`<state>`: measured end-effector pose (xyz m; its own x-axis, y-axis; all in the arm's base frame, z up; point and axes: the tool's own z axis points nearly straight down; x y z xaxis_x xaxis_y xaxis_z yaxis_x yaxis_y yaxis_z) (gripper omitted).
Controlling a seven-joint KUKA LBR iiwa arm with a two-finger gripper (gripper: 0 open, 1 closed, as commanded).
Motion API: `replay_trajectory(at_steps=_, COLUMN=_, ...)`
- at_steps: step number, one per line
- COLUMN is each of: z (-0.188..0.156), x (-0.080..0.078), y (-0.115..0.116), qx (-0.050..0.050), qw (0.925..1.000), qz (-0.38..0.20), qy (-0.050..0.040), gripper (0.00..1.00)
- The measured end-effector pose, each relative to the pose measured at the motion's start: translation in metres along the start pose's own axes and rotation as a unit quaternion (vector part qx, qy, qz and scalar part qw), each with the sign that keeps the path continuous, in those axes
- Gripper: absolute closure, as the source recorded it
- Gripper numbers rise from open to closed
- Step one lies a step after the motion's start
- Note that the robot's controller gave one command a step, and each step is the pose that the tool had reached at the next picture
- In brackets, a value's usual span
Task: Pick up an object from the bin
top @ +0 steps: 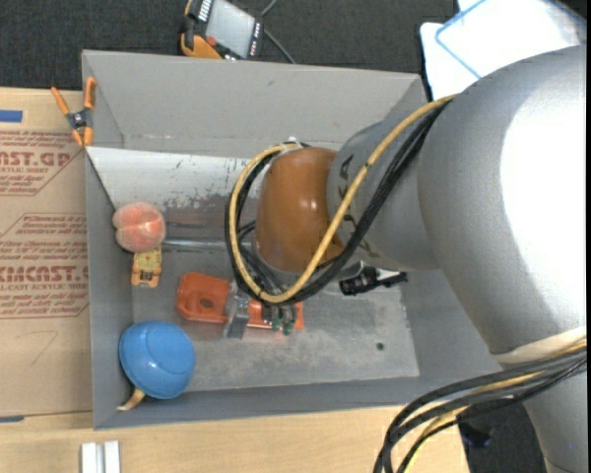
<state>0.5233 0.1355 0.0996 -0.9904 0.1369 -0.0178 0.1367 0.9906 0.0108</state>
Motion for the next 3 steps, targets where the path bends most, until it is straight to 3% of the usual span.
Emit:
replay_trajectory(at_steps=1, z=0.000, x=0.000, y=0.000, qx=0.000, qw=1.0000, qz=0.000, qy=0.0000, gripper=1.00)
replay_trajectory(at_steps=2, z=0.005, x=-0.030, y=0.016, qx=-0.001, qw=0.9804, qz=-0.197, qy=-0.0014, gripper=1.00)
replay_trajectory(at_steps=3, z=0.005, x=-0.030, y=0.016, qx=-0.001, qw=0.9804, qz=-0.197, qy=-0.0014, gripper=1.00)
